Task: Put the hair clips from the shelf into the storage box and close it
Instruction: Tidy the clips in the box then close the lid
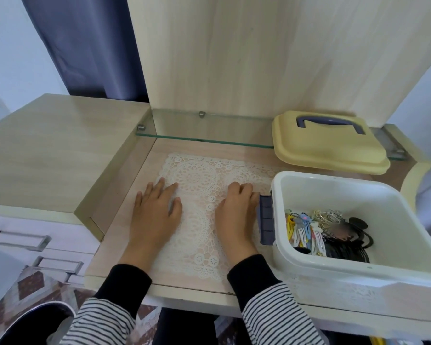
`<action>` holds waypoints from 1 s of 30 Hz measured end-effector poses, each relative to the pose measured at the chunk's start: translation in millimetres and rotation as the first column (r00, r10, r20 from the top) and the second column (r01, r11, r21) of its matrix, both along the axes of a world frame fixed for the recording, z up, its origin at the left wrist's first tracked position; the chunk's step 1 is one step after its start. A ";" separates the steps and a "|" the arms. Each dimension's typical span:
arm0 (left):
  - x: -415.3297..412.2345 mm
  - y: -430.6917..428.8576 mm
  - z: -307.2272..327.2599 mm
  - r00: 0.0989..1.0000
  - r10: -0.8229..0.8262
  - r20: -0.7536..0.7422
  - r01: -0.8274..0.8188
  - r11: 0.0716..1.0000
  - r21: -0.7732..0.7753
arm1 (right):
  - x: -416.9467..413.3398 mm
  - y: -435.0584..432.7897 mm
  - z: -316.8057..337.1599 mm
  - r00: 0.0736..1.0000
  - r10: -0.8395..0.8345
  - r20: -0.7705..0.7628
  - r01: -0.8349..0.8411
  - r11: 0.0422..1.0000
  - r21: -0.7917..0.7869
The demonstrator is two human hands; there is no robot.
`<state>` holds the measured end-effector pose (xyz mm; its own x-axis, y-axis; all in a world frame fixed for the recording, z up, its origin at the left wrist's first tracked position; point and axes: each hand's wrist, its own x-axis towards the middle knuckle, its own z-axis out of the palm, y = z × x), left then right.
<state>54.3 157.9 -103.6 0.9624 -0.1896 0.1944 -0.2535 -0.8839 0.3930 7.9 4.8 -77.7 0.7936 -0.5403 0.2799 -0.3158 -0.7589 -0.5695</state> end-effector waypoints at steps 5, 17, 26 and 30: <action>-2.4 0.5 0.7 0.995 -0.022 0.100 0.024 0.999 -0.025 | -0.8 6.9 -0.5 1.000 -0.015 0.010 0.017 0.973 -0.230; -15.6 -17.2 27.6 0.986 -0.116 0.116 0.129 0.986 -0.108 | -38.0 32.9 90.1 0.907 0.343 0.244 -0.338 0.939 -0.064; -29.2 -109.4 62.9 0.942 -0.334 0.031 0.317 0.854 -0.412 | -53.1 -55.2 132.4 0.851 0.340 0.401 -0.409 0.907 0.097; -45.8 -146.0 85.8 0.902 -0.431 -0.035 0.330 0.738 -0.588 | -58.4 -109.3 131.2 0.883 0.344 0.320 -0.391 0.915 0.096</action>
<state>8.5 11.9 -17.8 0.8595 -0.4541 0.2345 -0.4102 -0.3393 0.8465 -50.5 -104.5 53.4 0.8394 -0.2805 0.4656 0.1659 -0.6835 -0.7108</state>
